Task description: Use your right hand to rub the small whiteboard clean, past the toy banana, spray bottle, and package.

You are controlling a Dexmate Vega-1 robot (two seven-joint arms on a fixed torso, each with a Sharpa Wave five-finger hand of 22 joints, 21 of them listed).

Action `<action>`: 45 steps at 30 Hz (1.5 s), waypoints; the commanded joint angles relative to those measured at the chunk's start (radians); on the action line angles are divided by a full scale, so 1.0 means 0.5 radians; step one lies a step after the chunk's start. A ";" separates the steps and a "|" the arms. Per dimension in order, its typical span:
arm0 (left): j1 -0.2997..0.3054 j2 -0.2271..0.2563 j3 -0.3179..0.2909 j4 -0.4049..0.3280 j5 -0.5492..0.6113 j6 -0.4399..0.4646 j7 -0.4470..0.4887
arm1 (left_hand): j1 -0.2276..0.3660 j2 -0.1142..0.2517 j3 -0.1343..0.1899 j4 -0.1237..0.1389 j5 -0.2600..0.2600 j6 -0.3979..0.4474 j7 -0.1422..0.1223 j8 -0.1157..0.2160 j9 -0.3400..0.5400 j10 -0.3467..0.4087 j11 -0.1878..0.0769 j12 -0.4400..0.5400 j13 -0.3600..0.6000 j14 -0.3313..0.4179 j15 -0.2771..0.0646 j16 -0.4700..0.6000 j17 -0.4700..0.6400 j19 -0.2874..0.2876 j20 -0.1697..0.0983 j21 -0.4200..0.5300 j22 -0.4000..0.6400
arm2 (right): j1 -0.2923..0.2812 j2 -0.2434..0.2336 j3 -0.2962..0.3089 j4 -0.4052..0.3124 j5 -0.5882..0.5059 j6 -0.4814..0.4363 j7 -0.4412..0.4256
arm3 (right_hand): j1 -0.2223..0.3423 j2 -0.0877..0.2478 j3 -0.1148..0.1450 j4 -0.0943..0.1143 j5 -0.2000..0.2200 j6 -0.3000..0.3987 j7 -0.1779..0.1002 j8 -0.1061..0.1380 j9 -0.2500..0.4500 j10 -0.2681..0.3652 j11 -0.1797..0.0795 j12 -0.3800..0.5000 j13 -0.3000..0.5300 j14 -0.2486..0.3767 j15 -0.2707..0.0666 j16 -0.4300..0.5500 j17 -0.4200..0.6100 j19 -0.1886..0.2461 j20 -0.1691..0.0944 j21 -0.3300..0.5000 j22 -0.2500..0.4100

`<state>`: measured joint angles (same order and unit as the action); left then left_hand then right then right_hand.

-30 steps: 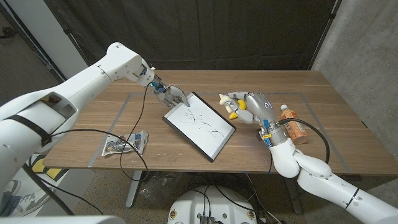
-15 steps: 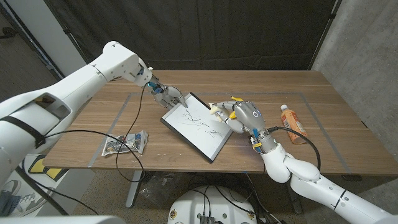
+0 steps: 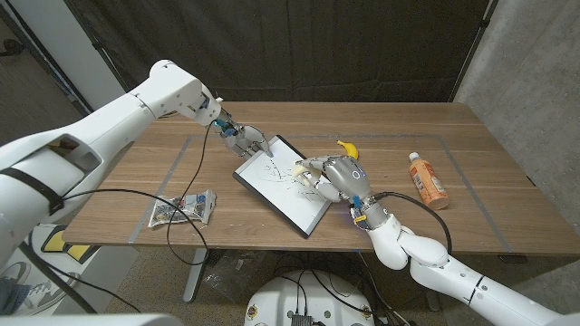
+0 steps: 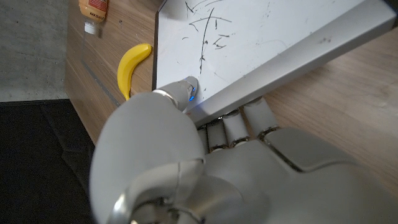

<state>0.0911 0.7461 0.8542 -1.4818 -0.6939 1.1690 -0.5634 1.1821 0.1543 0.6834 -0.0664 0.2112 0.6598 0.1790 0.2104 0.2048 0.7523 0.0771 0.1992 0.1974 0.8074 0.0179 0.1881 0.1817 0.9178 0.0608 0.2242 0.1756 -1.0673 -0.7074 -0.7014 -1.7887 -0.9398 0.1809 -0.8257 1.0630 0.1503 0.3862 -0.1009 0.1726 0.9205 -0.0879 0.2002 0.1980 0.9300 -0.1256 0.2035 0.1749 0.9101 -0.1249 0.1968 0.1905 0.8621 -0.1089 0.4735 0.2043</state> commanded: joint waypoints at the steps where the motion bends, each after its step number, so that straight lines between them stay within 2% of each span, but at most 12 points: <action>1: -0.003 -0.004 0.010 0.005 0.017 -0.031 -0.031 | -0.002 0.010 0.017 0.002 0.003 0.025 0.020 -0.005 0.001 0.017 -0.009 0.001 0.004 0.005 -0.007 -0.001 -0.001 0.005 -0.002 -0.010 0.004 | 0.076 0.048 -0.119 0.054 -0.044 -0.123 0.125 | -0.017 -0.002 0.010 -0.006 0.017 0.078 -0.059 0.018 0.004 0.014 0.005 0.005 0.006 0.009 -0.184 0.004 0.002 0.008 -0.213 0.011 0.005; 5: 0.025 0.005 -0.021 -0.008 0.001 -0.039 -0.014 | -0.007 0.007 0.020 0.002 0.002 0.030 0.012 -0.005 0.001 0.025 -0.016 0.003 0.005 0.013 -0.015 0.001 -0.001 0.009 -0.004 -0.009 0.004 | 0.085 0.086 -0.166 0.051 -0.095 -0.220 0.171 | -0.022 -0.005 0.010 -0.009 0.017 0.076 -0.059 0.014 0.004 0.011 0.011 0.001 0.006 -0.008 -0.182 -0.004 0.001 -0.011 -0.212 0.007 0.004; 9: 0.023 0.014 -0.019 -0.024 0.005 -0.031 -0.013 | -0.011 0.006 0.021 0.002 0.001 0.028 0.013 -0.006 0.001 0.027 -0.017 0.004 0.005 0.015 -0.016 0.001 -0.001 0.009 -0.005 -0.009 0.004 | 0.152 0.134 -0.224 0.133 -0.114 -0.230 0.166 | -0.027 -0.003 0.010 -0.008 0.018 0.071 -0.066 0.010 0.005 0.010 0.011 -0.001 0.006 -0.012 -0.183 -0.006 0.001 -0.016 -0.211 0.007 0.003; 19: 0.031 0.037 -0.030 -0.043 0.007 -0.043 -0.015 | -0.019 0.004 0.026 0.001 0.000 0.036 0.014 -0.006 0.001 0.027 -0.022 0.002 0.005 0.018 -0.023 0.001 -0.002 0.012 -0.006 -0.009 0.004 | 0.209 0.197 -0.274 0.239 -0.056 -0.369 0.195 | -0.034 0.001 0.012 -0.008 0.018 0.068 -0.063 0.007 0.005 0.006 0.004 -0.005 0.006 -0.011 -0.185 -0.004 0.002 -0.021 -0.211 0.010 0.003; 20: 0.027 0.037 -0.022 -0.037 0.012 -0.048 -0.024 | -0.020 0.004 0.027 0.001 0.000 0.036 0.013 -0.006 0.001 0.031 -0.023 0.003 0.005 0.018 -0.022 0.000 -0.002 0.011 -0.007 -0.009 0.004 | 0.206 0.222 -0.275 0.250 -0.053 -0.431 0.222 | -0.034 0.001 0.012 -0.008 0.018 0.067 -0.063 0.006 0.005 0.004 0.003 -0.006 0.006 -0.012 -0.185 -0.005 0.002 -0.022 -0.211 0.010 0.003; 27: 0.014 0.047 -0.009 -0.032 0.028 -0.044 -0.043 | -0.024 0.005 0.031 0.000 -0.001 0.038 0.011 -0.007 0.001 0.028 -0.018 0.001 0.005 0.017 -0.023 -0.001 -0.002 0.008 -0.007 -0.011 0.004 | 0.229 0.257 -0.309 0.356 0.000 -0.514 0.162 | -0.040 0.001 0.013 -0.009 0.018 0.063 -0.062 0.004 0.005 0.000 0.015 -0.009 0.006 -0.022 -0.183 -0.008 0.002 -0.030 -0.211 0.010 0.002; 38: 0.031 0.055 -0.021 -0.030 0.024 -0.064 -0.059 | -0.031 0.006 0.040 -0.003 -0.001 0.039 0.012 -0.010 0.001 0.032 -0.020 0.000 0.005 0.016 -0.021 -0.002 -0.002 0.004 -0.005 -0.013 0.004 | 0.250 0.228 -0.364 0.448 0.081 -0.422 0.004 | -0.044 0.003 0.017 -0.014 0.020 0.070 -0.060 0.004 0.006 0.013 0.003 -0.005 0.006 -0.006 -0.185 -0.001 0.002 -0.023 -0.210 0.020 0.001; 45: 0.025 0.040 -0.013 -0.016 0.034 -0.072 -0.066 | -0.035 0.006 0.045 -0.005 -0.001 0.038 0.009 -0.011 0.000 0.032 -0.020 0.000 0.005 0.016 -0.018 -0.003 -0.002 0.008 -0.004 -0.011 0.004 | 0.298 0.198 -0.408 0.503 0.103 -0.252 -0.075 | -0.045 0.001 0.019 -0.017 0.020 0.071 -0.061 0.004 0.006 0.011 0.008 -0.007 0.006 -0.010 -0.185 -0.003 0.002 -0.025 -0.210 0.021 0.001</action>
<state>0.1023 0.7710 0.8459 -1.4977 -0.6814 1.1407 -0.5890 1.1701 0.1531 0.6975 -0.0658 0.2072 0.6684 0.1808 0.2069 0.2048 0.7667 0.0699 0.1974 0.1973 0.8125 0.0127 0.1881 0.1817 0.9178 0.0608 0.2166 0.1755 -0.9453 -0.5938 -0.8733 -1.5807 -0.9111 -0.0302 -0.8062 1.0417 0.1424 0.3904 -0.1050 0.1767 0.9285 -0.0968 0.1980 0.1979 0.9279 -0.1234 0.1994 0.1749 0.9042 -0.1231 0.1966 0.1902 0.8528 -0.1074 0.4771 0.2030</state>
